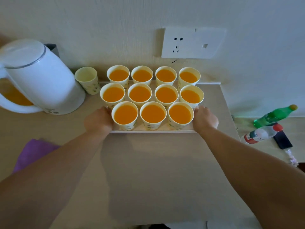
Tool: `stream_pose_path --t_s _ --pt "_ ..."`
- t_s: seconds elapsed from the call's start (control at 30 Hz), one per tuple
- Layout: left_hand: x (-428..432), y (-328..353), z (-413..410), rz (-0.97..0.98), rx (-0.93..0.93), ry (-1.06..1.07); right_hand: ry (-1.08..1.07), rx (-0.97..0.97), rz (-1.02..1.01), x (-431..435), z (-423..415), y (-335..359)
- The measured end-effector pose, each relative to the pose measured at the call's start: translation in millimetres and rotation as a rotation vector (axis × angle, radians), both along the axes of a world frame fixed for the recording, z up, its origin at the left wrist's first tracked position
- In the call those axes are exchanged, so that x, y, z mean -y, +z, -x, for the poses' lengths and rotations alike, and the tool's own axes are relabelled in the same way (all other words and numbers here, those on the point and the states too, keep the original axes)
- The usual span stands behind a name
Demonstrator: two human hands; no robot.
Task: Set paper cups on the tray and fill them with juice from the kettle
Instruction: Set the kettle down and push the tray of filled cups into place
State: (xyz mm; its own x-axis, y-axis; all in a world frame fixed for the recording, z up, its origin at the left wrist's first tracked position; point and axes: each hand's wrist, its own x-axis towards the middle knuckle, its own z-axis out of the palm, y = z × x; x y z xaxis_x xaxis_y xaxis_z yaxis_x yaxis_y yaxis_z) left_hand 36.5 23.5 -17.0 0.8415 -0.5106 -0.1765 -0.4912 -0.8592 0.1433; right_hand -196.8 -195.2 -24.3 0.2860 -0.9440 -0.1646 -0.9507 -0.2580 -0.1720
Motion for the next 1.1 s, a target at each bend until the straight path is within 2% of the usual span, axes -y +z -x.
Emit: stream_pose_path --t_s 0.23,0.53,0.93,1.1 --pt "7 -7 0 -0.025 0.01 -0.008 0.026 -0.09 0.008 5 -3 -6" --pt "12 -5 1 -0.074 0.023 -0.012 0.075 -0.083 0.039 12 -3 -10" --pt "15 -3 2 -0.122 0.035 -0.021 0.078 -0.022 0.065 13 -2 -14" --pt "13 -4 1 -0.109 -0.026 0.006 -0.04 0.156 -0.034 1 3 -5"
